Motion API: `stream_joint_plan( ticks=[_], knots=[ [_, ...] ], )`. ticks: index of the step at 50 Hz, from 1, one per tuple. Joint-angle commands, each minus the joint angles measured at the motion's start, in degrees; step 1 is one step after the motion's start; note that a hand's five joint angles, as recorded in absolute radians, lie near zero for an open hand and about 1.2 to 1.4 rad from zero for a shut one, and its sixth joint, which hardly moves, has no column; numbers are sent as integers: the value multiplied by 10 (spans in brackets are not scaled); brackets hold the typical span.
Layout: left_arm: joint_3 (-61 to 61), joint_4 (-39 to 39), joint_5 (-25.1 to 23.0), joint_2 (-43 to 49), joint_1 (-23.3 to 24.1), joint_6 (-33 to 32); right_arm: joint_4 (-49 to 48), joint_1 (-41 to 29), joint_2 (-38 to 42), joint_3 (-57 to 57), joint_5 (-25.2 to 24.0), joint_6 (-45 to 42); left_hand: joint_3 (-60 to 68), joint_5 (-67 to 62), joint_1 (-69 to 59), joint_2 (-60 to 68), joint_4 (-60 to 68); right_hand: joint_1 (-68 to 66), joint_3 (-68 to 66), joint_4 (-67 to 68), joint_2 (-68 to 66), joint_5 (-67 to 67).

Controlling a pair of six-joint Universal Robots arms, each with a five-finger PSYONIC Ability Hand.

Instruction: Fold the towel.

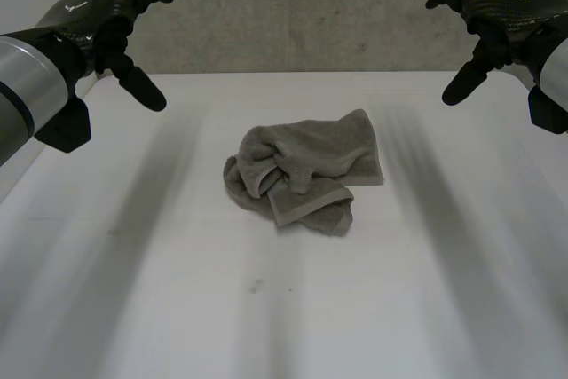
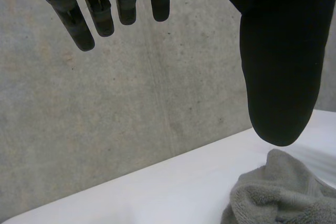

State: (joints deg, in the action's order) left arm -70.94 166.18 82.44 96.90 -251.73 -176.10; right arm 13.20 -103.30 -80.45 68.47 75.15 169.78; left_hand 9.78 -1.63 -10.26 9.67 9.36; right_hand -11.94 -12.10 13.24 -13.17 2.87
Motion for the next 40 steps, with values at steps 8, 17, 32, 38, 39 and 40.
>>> stream_joint_plan(
  ticks=[8,17,32,38,39,40],
  knots=[
    [0,23,5,113,17,-3,50,-44,90,12,-29,-128,23,-4,-18,24,27,19,21,-32,32,-29],
    [40,76,12,223,70,8,-3,-74,223,-33,-22,-105,26,-8,-21,27,30,19,21,-32,32,-29],
    [228,76,177,445,149,82,-206,-81,398,-112,-48,73,46,-28,-42,47,51,-45,-44,32,-33,36],
    [248,77,200,472,152,77,-210,-103,460,-158,-48,75,135,-117,-130,136,139,-94,-93,81,-82,85],
    [248,77,200,472,152,77,-209,-107,471,-164,-48,75,136,-117,-131,137,140,-96,-94,83,-83,87],
    [248,77,200,473,153,77,-209,-107,471,-164,-48,75,175,-157,-171,177,180,-96,-94,83,-83,87]
  ],
)
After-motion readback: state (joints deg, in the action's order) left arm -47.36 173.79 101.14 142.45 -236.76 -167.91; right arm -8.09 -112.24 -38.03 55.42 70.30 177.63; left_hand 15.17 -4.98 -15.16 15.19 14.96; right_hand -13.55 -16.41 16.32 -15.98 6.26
